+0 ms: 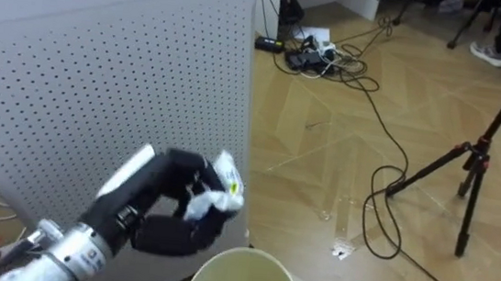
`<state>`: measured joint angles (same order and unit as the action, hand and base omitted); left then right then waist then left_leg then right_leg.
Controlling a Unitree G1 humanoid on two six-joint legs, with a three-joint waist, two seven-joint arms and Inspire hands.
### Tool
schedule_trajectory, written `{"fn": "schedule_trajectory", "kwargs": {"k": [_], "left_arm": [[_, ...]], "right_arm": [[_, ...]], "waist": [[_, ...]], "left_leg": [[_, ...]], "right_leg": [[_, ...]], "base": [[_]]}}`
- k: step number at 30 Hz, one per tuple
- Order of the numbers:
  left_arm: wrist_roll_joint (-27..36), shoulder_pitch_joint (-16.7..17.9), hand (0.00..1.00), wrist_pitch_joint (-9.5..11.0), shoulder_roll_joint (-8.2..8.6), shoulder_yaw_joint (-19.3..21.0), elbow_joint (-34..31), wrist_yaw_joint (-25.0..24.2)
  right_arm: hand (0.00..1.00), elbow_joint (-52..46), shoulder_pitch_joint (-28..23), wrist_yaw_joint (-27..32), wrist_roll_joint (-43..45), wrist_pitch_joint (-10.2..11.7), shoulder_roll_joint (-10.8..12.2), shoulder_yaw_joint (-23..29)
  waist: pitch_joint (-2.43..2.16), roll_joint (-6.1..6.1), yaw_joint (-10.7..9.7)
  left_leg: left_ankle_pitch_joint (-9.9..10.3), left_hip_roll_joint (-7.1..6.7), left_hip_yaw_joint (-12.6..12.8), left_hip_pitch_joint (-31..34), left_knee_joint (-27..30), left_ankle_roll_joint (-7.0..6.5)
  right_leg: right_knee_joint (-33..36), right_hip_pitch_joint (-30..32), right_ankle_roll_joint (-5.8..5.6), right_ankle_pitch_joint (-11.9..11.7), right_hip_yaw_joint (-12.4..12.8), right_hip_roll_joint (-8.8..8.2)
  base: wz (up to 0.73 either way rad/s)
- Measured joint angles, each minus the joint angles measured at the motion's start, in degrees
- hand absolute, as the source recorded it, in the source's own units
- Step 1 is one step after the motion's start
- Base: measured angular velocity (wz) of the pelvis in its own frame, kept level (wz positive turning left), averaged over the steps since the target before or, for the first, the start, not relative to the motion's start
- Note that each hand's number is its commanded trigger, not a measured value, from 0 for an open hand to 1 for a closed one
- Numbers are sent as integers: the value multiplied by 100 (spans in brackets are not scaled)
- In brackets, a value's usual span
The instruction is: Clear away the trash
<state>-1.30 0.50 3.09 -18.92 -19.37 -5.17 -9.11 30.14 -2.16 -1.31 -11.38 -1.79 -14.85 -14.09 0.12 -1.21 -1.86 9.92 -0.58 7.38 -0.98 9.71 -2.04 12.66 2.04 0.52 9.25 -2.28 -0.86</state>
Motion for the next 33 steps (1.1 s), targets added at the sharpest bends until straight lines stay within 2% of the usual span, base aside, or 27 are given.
{"fn": "schedule_trajectory", "kwargs": {"k": [5,11,12,13,14,24,33], "left_arm": [[153,133,100,-44,-34,-154,191,-457],[332,136,100,-64,-73,-279,584,-959],[331,137,89,-68,-72,-294,651,-1047],[331,136,51,-69,-72,-311,693,-1076],[332,137,0,-78,-69,-331,756,-1146],[333,135,0,-129,-73,-344,768,-1639],[327,138,0,-168,-73,-338,766,-1652]], "right_arm": [[100,1,11,-23,5,5,-33,-63],[100,41,48,-217,19,4,-80,-109],[100,42,50,-262,29,4,-80,-109],[100,43,50,-274,34,3,-79,-111],[100,45,50,-298,34,3,-82,-111],[100,45,69,-459,36,3,-110,-111],[100,45,68,-516,37,3,-109,-169]], "waist": [[10,13,10],[71,62,-105],[81,77,-98],[85,83,-99],[88,86,-96],[97,66,-81],[90,54,-69]], "left_leg": [[0,3,-38,74,-11,0],[0,-3,-92,153,-18,0],[0,-5,-97,171,-19,0],[0,-5,-96,172,-19,0],[0,-6,-96,172,-19,0],[0,-2,-107,192,-5,-1],[0,-1,-106,193,-5,-1]], "right_leg": [[8,41,2,-1,-33,-1],[-12,76,2,-1,-104,-12],[-4,108,2,-1,-101,-10],[-4,110,2,-1,-101,-9],[-4,109,1,-1,-100,-9],[-4,121,1,-1,-106,-5],[-4,131,1,-1,-103,-6]], "base": [[4],[6],[4],[-4],[0],[0],[0]]}}
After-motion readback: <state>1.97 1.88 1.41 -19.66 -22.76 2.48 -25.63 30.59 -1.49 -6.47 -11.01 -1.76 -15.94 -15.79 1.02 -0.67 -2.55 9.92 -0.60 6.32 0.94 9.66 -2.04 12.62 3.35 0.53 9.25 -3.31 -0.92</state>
